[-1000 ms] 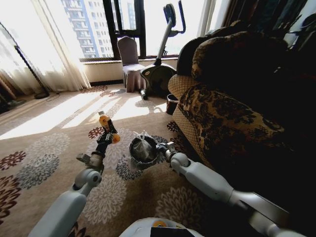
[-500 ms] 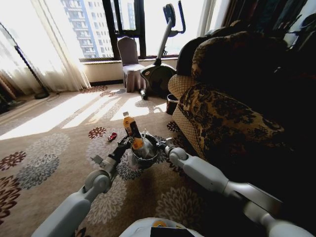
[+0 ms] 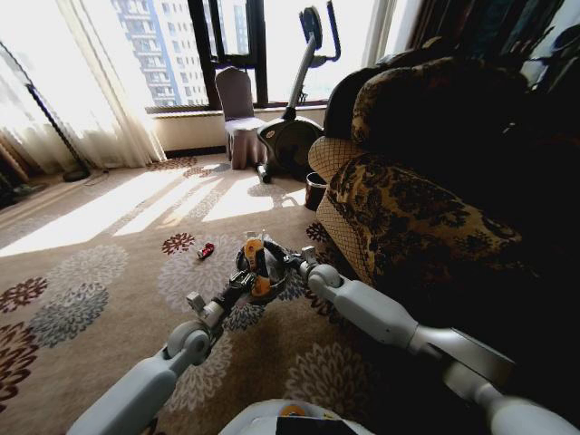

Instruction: Pick up the trash from the ground and place it into the trash bin.

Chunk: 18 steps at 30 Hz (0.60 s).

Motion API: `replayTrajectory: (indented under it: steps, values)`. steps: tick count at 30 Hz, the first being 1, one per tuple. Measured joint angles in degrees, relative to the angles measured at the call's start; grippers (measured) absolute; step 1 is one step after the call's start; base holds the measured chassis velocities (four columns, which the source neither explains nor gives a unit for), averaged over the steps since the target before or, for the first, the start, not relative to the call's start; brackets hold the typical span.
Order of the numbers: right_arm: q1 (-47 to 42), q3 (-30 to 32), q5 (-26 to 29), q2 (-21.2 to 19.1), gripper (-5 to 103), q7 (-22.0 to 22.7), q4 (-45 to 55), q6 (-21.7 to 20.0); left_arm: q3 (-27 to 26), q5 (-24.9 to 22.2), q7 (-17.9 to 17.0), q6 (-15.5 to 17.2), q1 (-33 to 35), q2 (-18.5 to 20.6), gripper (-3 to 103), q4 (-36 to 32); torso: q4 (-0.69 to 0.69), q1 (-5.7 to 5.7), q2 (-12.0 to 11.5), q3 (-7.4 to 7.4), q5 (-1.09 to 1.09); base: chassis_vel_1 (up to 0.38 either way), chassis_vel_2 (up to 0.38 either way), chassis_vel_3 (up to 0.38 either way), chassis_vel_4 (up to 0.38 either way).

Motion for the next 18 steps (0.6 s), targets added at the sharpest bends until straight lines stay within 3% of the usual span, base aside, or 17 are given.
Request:
replayTrajectory:
  steps: [5, 9, 13, 18]
  values:
    - [-1.23, -0.98, 0.13, -1.62, 0, 0.19, 3.49, -0.55, 1.51, 1.11, -0.55, -0.58, -1.93, -1.61, 25, 1.59, -0.02, 0.00, 0.00, 0.00, 0.00, 0.000, 0.000, 0.000, 0.000]
    - [-2.19, -1.80, 0.04, -2.52, 0, -0.07, 5.69, -0.67, 0.86, -0.83, -1.72, -0.16, -2.96, -1.95, 25, 0.72, 0.02, 0.00, 0.00, 0.00, 0.07, 0.000, 0.000, 0.000, 0.000]
    - [-2.21, -1.90, -0.34, -2.64, 0, -0.06, 5.60, -0.68, 0.05, -1.76, -2.60, 0.12, -2.99, -1.45, 25, -0.01, -0.02, 0.00, 0.00, 0.00, -0.01, 0.000, 0.000, 0.000, 0.000]
    - [-0.95, -1.86, 0.17, -3.03, 0, -0.13, 5.88, -0.97, -0.05, 2.85, -1.55, -0.64, -2.41, -0.91, 25, 2.20, 0.00, -0.01, 0.00, 0.00, -0.01, 0.000, 0.000, 0.000, 0.000]
